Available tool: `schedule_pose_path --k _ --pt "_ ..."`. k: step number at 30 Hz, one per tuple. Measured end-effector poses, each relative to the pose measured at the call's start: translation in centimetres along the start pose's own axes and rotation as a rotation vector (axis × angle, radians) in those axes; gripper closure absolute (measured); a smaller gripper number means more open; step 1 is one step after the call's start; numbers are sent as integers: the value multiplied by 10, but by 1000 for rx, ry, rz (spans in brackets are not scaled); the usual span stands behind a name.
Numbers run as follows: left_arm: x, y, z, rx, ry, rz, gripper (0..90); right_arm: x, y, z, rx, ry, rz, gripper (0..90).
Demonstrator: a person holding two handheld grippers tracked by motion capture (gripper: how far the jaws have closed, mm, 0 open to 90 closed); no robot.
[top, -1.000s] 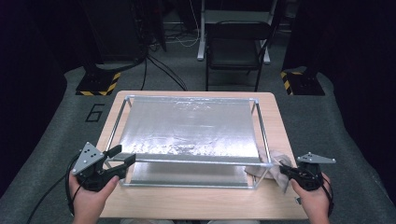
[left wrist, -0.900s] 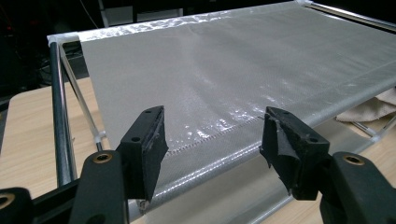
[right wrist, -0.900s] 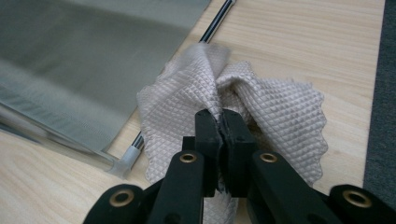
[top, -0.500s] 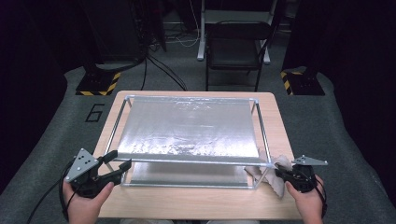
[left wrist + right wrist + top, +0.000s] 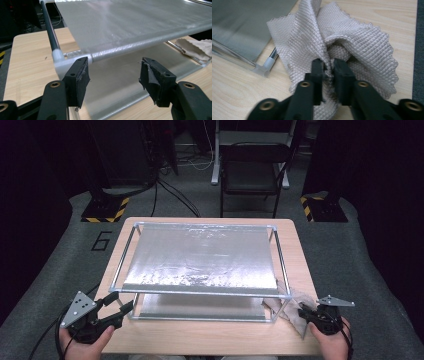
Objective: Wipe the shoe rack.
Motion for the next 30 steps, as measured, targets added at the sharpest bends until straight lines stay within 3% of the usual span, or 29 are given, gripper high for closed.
schedule_pose_path --k 2,3,13,16,22,30 --pt "-5 -1 -1 -5 -4 -7 399 -1 2 -1 -5 6 10 719" --pt "-7 -3 -1 -4 -3 -5 399 -1 5 -3 -16 5 20 665" --pt "-28 -17 0 -10 -4 -15 400 -7 11 -21 -18 14 104 561" --pt "-37 -23 -2 -19 3 -26 399 -12 12 -28 12 22 98 557" --pt "-53 -34 -6 -26 29 -46 402 -19 9 -36 -2 27 115 544" --pt "-65 -39 -10 -15 25 -47 402 -29 7 -42 8 14 113 532"
Point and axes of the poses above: each handheld gripper's, and its own axes: y roughly backward along the jaws, x roughly out of its top, z roughly to its right, the point moved 3 cm from there along -y, roughly forward along the jaws, and after that the axes turned 1 degree about -z, right-handed, at the moved point
